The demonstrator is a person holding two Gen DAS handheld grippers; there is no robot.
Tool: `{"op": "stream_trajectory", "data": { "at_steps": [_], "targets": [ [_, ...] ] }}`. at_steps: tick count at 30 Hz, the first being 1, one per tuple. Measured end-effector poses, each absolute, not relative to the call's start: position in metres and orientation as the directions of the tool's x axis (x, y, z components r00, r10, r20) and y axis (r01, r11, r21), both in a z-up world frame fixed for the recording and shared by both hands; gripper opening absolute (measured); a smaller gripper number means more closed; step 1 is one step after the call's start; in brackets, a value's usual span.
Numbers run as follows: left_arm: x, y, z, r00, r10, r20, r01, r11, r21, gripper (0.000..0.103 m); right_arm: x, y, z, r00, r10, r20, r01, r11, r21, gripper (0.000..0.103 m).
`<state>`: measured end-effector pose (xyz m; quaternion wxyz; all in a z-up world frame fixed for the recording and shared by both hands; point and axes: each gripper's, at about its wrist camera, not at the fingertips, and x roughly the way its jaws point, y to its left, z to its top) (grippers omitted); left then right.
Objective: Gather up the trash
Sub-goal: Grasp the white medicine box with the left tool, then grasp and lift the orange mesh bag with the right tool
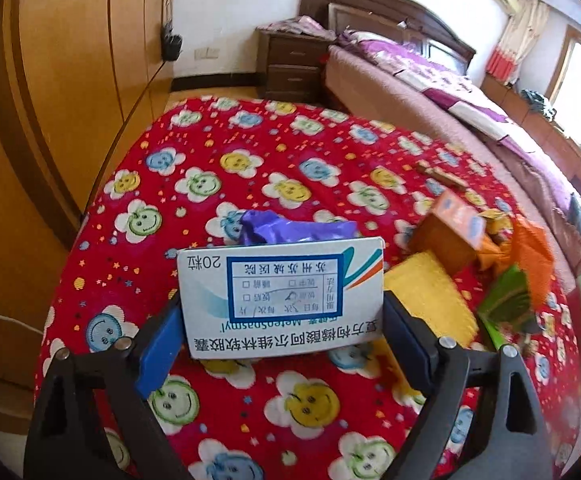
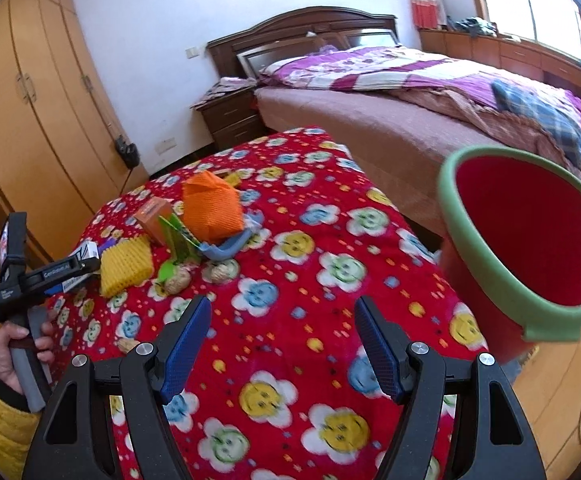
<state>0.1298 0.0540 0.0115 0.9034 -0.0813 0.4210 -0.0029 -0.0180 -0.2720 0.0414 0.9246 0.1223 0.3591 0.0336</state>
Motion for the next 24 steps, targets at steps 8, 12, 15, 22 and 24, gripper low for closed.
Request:
{"op": "stream_trajectory", "data": {
  "at_steps": [8,12,15,22,24],
  "targets": [
    [0.120,0.036,0.029,0.695,-0.098,-0.713,-0.032,0.985,-0.167,0.091,0.029,-0.253,0.048,0.724,0.218,-0.655,-0.038,0.960,0.277,0.075],
    [0.129,0.023,0.022,0.678,-0.118,-0.726,-0.020,0.984,-0.178,0.091,0.055,-0.243,0.050,0.723,0.225,-0.654,-0.050,0.960,0.274,0.075],
    [0.131,0.014,0.016,0.671,-0.127,-0.731,-0.012,0.983,-0.182,0.091,0.070,-0.237,0.048,0.718,0.217,-0.661,-0.050,0.964,0.262,0.075],
    [0.134,0.008,0.001,0.661,-0.126,-0.740,0.000,0.986,-0.168,0.091,0.104,-0.230,0.028,0.688,0.206,-0.696,-0.026,0.965,0.260,0.075],
    [0.134,0.007,0.000,0.667,-0.124,-0.735,0.001,0.986,-0.166,0.091,0.109,-0.231,0.023,0.680,0.213,-0.701,-0.020,0.962,0.274,0.075]
  ]
}}
